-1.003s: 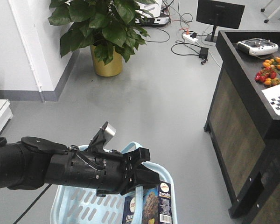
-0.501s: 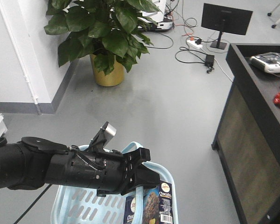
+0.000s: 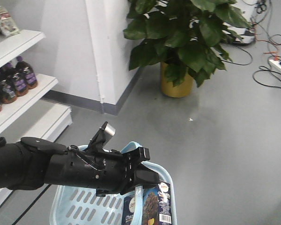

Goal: Left arm holds basket, right arm returns cookies
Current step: 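Drive up to the white snack shelf, basket held in left gripper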

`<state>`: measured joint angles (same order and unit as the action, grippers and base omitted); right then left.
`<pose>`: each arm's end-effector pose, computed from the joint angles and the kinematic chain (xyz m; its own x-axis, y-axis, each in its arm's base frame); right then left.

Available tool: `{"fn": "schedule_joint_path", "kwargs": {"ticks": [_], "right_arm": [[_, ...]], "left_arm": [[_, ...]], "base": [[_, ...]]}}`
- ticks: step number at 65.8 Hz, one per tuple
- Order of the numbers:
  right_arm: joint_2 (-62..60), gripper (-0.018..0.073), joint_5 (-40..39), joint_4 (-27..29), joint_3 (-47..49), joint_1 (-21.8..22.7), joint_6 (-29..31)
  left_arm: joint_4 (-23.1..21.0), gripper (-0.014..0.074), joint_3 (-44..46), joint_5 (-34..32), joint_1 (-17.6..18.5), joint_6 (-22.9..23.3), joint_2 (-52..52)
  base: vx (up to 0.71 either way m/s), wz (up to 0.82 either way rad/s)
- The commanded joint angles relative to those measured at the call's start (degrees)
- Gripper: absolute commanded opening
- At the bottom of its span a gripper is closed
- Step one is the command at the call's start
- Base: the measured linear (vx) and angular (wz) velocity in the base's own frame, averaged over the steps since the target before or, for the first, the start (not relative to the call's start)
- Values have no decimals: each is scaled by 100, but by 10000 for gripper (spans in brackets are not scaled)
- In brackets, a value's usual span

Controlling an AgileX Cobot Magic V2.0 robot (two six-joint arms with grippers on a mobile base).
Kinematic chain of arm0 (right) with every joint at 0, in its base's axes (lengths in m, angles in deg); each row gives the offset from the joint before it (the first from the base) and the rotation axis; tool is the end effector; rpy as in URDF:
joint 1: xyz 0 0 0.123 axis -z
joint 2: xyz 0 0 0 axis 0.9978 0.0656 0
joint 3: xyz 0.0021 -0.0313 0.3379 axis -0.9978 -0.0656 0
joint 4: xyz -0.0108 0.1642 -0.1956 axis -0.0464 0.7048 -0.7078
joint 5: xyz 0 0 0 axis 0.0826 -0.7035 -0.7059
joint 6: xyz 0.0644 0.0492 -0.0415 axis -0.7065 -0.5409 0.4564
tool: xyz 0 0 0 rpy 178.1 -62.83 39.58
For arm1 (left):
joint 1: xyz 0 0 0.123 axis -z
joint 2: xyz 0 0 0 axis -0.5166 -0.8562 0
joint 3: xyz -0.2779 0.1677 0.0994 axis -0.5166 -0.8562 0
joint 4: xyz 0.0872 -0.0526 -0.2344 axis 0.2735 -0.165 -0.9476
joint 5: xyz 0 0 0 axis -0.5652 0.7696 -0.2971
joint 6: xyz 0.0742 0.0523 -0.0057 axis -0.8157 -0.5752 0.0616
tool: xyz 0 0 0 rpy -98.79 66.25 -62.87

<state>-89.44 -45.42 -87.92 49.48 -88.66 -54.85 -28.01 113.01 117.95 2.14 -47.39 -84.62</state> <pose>0.0060 0.0003 0.1994 0.0266 0.0252 -0.9993 -0.0428 0.9988 0.0240 0.2415 -0.2259 0.2540 -0.9838 -0.1416 -0.1097 0.0262 0.4920 -0.8702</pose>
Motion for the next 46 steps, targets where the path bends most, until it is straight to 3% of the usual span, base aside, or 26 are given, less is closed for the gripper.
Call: {"fn": "schedule_joint_path", "kwargs": {"ticks": [1, 46], "right_arm": [[-55, -9, -412, 0, 4, -3, 10], [-55, -9, -412, 0, 4, -3, 10]], "left_arm": [[-296, -6, 159, 294, 2, -4, 265], [-296, -6, 159, 233, 2, -4, 265]], "base": [[22, 69], [19, 65]]}}
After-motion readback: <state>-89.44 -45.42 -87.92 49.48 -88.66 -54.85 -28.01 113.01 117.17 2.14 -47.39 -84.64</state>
